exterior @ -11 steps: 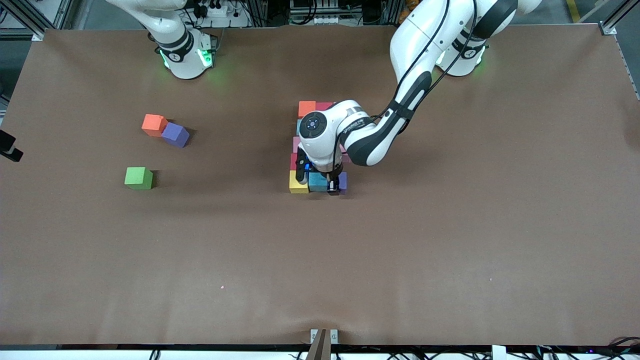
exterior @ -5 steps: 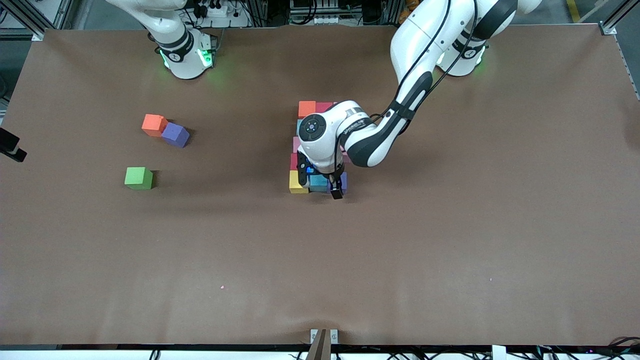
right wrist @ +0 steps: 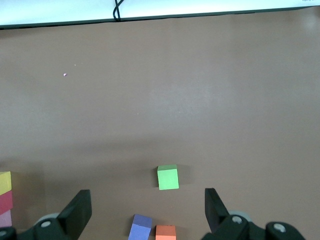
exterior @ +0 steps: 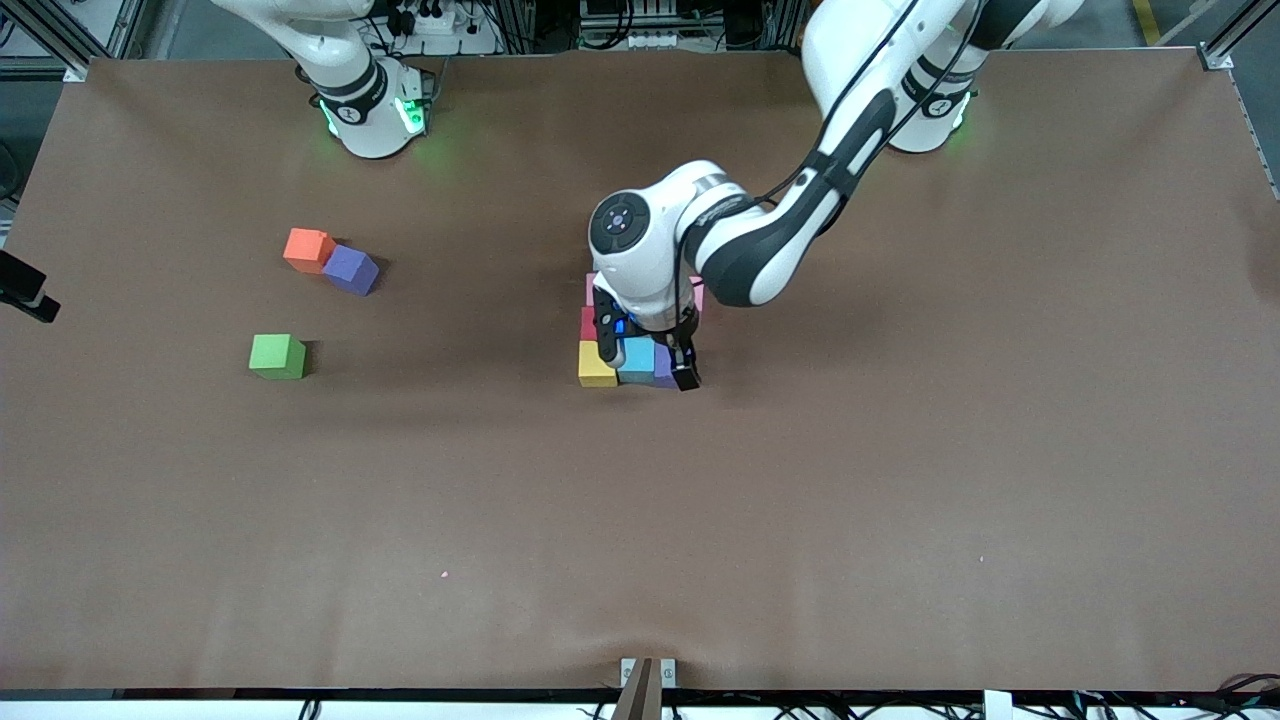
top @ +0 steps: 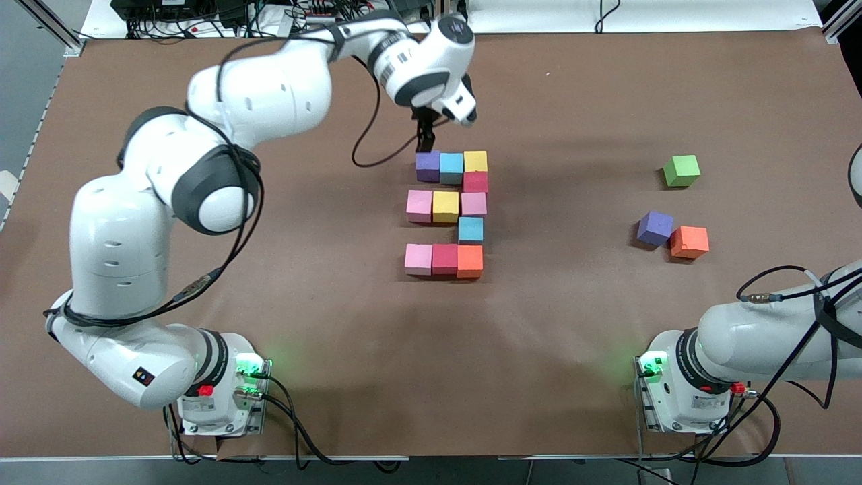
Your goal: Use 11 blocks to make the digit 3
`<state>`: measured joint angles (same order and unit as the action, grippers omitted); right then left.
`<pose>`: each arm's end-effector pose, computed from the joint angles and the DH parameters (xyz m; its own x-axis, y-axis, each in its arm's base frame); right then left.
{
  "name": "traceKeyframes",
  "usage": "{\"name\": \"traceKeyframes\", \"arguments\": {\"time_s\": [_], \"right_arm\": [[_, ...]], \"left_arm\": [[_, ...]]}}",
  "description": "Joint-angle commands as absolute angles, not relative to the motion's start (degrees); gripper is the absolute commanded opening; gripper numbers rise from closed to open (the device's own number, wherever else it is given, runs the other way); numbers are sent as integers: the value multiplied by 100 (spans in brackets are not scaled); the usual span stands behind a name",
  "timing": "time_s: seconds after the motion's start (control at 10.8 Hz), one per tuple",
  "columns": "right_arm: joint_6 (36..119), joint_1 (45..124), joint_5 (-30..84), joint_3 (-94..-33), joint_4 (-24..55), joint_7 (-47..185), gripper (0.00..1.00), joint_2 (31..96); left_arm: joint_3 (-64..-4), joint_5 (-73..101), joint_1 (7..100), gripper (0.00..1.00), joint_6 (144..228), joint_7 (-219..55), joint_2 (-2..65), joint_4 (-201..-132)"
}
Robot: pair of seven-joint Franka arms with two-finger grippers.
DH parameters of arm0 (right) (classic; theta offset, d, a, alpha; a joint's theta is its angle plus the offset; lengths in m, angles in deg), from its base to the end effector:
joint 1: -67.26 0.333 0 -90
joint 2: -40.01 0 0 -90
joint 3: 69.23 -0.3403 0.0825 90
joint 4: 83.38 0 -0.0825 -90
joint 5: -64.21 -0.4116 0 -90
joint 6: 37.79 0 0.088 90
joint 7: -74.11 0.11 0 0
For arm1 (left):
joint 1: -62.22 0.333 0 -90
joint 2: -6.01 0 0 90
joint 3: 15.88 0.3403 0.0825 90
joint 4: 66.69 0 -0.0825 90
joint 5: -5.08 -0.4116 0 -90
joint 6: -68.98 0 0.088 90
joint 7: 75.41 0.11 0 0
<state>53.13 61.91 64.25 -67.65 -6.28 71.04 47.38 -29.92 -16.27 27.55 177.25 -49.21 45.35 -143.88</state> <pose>0.6226 -0.0744 0.6823 0.9915 -0.0659 0.1120 -0.0675 -0.9977 0.0102 0.5497 -0.5232 0.3241 0.1745 -0.9650 -0.1957 -0.9821 -0.1562 -0.1054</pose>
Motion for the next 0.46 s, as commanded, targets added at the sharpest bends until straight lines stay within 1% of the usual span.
{"name": "traceKeyframes", "arguments": {"time_s": [0.0, 0.28, 0.37], "right_arm": [[5317, 6163, 6517, -6783, -656, 7103, 100, 4739], [5318, 6181, 6535, -6774, -656, 7103, 100, 4739], [5318, 6181, 6535, -6774, -656, 7103, 100, 4739]], "left_arm": [[-2969, -1006, 3249, 100, 17620, -4992, 3916, -14518], [-2942, -731, 3768, 100, 17419, -6078, 3231, -14570], [-2942, -714, 4083, 100, 17401, -6369, 3011, -14571]]}}
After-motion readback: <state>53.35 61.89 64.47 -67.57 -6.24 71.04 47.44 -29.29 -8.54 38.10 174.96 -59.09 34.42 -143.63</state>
